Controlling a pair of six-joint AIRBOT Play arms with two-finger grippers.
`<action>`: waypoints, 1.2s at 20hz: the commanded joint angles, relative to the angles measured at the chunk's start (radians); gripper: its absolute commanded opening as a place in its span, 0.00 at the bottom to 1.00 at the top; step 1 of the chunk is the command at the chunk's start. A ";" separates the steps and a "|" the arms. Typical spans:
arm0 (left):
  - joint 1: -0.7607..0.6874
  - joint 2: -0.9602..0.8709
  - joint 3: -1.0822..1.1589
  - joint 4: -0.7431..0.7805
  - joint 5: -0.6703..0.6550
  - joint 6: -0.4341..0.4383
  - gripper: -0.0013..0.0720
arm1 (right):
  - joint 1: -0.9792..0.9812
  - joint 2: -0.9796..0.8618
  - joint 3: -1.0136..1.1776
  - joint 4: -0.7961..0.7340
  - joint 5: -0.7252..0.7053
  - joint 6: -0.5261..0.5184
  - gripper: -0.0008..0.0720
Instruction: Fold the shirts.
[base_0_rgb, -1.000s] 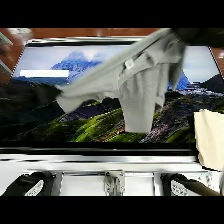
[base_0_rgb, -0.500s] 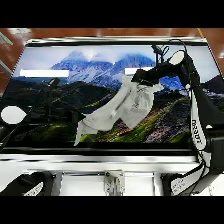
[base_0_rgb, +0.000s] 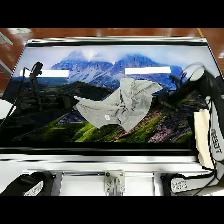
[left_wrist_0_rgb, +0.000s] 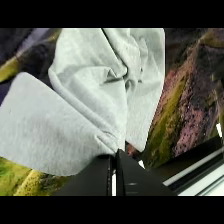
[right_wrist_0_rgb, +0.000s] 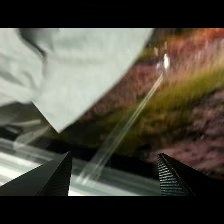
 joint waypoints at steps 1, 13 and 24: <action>0.013 -0.002 0.011 -0.001 0.008 0.006 0.07 | 0.035 0.100 -0.344 0.092 -0.195 0.014 0.89; 0.012 -0.002 0.011 -0.020 0.008 0.006 0.07 | 0.320 0.051 -0.456 0.306 -0.626 0.149 0.89; 0.024 0.005 0.016 -0.022 0.008 0.041 0.07 | 0.317 0.071 -0.386 0.290 -0.564 0.029 0.08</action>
